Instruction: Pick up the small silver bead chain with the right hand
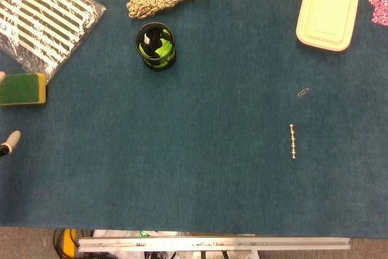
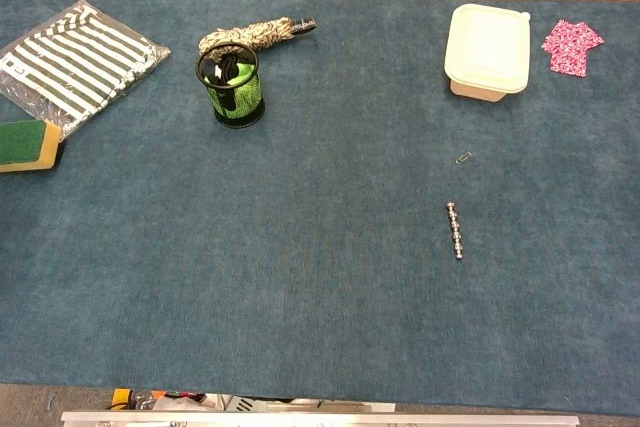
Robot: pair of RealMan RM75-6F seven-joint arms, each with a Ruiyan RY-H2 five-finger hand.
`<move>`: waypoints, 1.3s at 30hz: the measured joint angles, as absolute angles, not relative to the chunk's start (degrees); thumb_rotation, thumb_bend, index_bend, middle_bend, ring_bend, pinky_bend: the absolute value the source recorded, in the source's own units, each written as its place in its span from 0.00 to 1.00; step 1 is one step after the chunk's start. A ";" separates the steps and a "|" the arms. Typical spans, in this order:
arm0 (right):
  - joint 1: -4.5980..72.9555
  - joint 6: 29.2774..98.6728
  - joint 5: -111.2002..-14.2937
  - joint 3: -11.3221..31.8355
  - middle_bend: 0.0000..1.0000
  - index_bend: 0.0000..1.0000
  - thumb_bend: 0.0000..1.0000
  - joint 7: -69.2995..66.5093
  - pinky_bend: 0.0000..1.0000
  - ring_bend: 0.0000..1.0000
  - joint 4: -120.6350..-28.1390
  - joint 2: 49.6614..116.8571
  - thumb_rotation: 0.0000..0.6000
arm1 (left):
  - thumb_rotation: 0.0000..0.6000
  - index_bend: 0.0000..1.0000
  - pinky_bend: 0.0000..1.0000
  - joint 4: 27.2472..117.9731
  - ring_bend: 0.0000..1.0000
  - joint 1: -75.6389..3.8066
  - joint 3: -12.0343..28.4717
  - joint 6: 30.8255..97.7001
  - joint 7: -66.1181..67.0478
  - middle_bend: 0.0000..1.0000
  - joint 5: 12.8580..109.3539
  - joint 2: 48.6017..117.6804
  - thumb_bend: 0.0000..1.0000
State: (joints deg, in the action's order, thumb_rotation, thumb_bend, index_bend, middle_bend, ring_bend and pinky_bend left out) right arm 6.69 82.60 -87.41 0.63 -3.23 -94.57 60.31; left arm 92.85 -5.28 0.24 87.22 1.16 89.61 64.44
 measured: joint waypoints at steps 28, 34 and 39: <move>17.40 69.55 -100.24 -1.54 0.79 0.46 0.21 -7.45 0.79 0.77 -96.17 58.23 1.00 | 1.00 0.08 0.08 93.23 0.10 -5.17 -0.11 85.57 1.36 0.17 89.24 64.08 0.19; 22.64 62.99 -101.83 -1.37 0.93 0.48 0.27 -3.05 0.92 0.93 -96.52 59.70 1.00 | 1.00 0.08 0.08 93.06 0.10 -4.86 -0.19 85.38 1.33 0.17 88.61 64.04 0.19; 26.34 57.26 -102.57 -1.71 0.94 0.48 0.28 -0.56 0.95 0.96 -96.00 61.98 1.00 | 1.00 0.08 0.08 93.00 0.10 -4.63 -0.39 85.37 1.24 0.17 88.65 64.16 0.19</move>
State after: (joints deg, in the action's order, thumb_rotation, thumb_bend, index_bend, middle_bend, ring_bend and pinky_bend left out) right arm 26.34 57.26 -102.57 -1.71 -0.56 -96.00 61.98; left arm 93.00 -4.63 -0.39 85.37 1.24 88.65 64.16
